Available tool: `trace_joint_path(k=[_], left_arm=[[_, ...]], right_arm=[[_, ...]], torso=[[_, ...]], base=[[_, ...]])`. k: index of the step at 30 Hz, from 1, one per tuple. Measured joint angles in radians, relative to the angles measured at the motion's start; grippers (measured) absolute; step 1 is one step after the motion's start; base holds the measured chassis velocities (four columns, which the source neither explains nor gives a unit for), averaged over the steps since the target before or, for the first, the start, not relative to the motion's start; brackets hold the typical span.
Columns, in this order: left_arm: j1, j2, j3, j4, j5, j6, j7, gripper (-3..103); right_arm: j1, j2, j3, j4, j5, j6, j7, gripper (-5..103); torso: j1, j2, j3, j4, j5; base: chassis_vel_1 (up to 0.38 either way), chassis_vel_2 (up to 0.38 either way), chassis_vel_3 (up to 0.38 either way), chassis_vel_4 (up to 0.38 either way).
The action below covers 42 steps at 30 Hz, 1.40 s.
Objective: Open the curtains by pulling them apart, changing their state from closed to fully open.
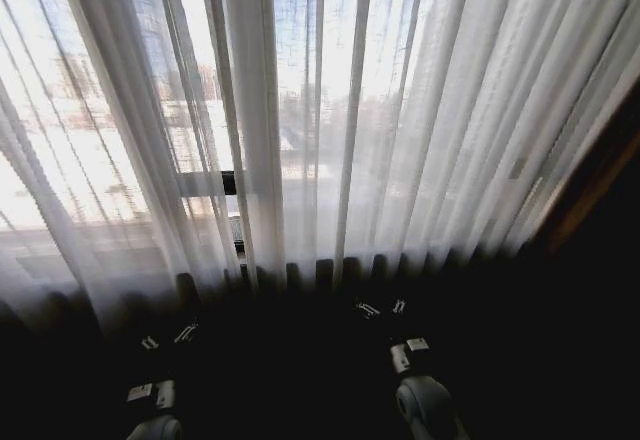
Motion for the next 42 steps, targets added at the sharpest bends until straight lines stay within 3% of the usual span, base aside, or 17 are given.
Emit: trace_joint_path(k=[29, 42], left_arm=[[0.0, 0.0, 0.0, 0.0, 0.0, 0.0, 0.0, 100], [0.0, 0.0, 0.0, 0.0, 0.0, 0.0, 0.0, 100]], right_arm=[[0.014, 0.02, -0.018, -0.035, -0.045, 0.058, -0.031, 100], [0.099, -0.006, -0.078, -0.082, -0.089, 0.067, 0.036, 100]], torso=[[0.0, 0.0, 0.0, -0.0001, -0.0004], [-0.002, 0.001, -0.001, 0.0001, 0.0]], base=[[-0.333, 0.33, 0.341, -0.339], [-0.016, 0.016, 0.001, -0.014]])
